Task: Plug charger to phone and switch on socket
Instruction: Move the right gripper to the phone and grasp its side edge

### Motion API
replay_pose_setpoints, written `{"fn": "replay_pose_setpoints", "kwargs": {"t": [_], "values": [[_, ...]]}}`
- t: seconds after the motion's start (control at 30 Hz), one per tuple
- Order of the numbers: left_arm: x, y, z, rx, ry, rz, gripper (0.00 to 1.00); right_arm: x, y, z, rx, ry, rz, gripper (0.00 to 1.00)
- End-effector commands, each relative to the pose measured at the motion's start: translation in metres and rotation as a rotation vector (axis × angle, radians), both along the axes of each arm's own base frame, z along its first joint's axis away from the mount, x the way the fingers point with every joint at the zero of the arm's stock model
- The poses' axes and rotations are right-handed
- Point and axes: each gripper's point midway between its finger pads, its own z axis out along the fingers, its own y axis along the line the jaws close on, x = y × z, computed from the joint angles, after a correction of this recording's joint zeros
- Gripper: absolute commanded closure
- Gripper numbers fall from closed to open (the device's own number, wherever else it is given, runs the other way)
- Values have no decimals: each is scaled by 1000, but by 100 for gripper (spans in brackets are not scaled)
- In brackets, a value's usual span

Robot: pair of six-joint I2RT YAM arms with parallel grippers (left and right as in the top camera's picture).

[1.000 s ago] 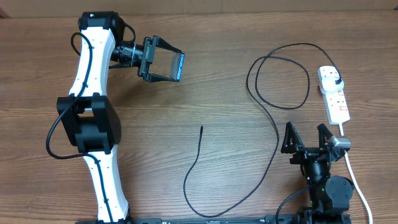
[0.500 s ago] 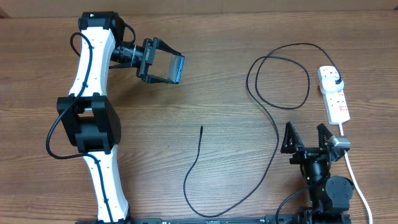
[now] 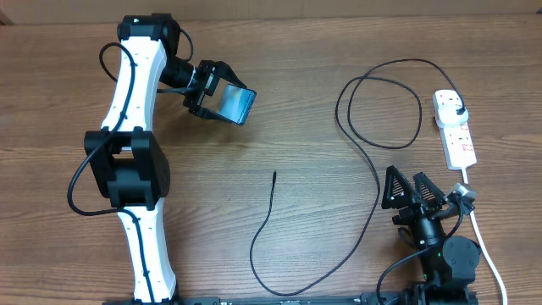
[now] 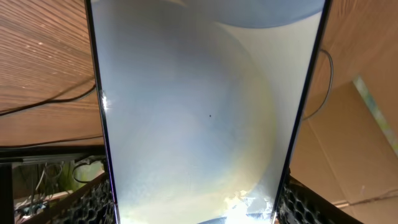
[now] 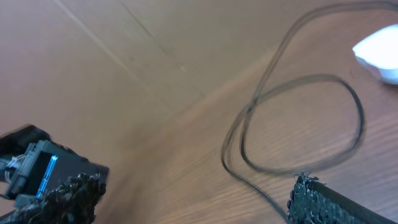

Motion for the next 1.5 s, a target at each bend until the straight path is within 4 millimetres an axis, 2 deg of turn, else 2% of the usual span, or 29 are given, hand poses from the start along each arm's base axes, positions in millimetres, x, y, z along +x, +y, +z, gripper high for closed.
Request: {"fn": "replay_pose_setpoints", "kwargs": {"t": [0.0,0.1,0.2,0.23,0.27,0.3,0.37,0.4,0.47,0.6,0.63,0.8,0.87,0.93,0.97,1.03,1.2,1.47], "values": [[4,3,5,52,-31,7,96,4,7,35,11,14,41,0],[5,10,-3,114,-42,0,96,27,26,38,40,179,159,0],[3,19,-14,219,-12,16,96,58,61,23,147,437,379,0],[3,20,-16,244,-3,21,96,64,70,21,178,468,440,0],[2,20,-19,270,6,24,96,71,85,21,231,497,551,0],[-1,18,-24,330,21,27,96,80,108,19,367,525,730,0],[-2,12,-29,394,21,23,96,87,117,9,478,569,806,0],[-2,2,-31,417,11,18,96,90,118,-7,510,608,815,0],[-2,-13,-32,420,11,25,96,94,117,-20,522,642,792,0],[-6,-34,-37,508,35,74,96,95,122,-24,497,650,776,0],[-10,-49,-37,509,39,78,96,96,129,-30,478,668,749,0],[-23,-84,-37,519,85,118,96,97,150,-30,452,672,738,0],[-27,-107,-36,500,54,90,96,99,156,-35,420,672,713,0],[-30,-117,-36,496,45,82,96,100,157,-36,412,672,706,0],[-37,-132,-35,482,39,63,96,101,157,-38,403,672,691,0],[-42,-147,-32,444,44,46,96,101,157,-38,400,670,692,0],[-58,-170,-28,394,59,-6,96,104,149,-48,386,700,624,0],[-71,-196,-27,378,25,-51,96,103,149,-49,386,704,620,0]]}}
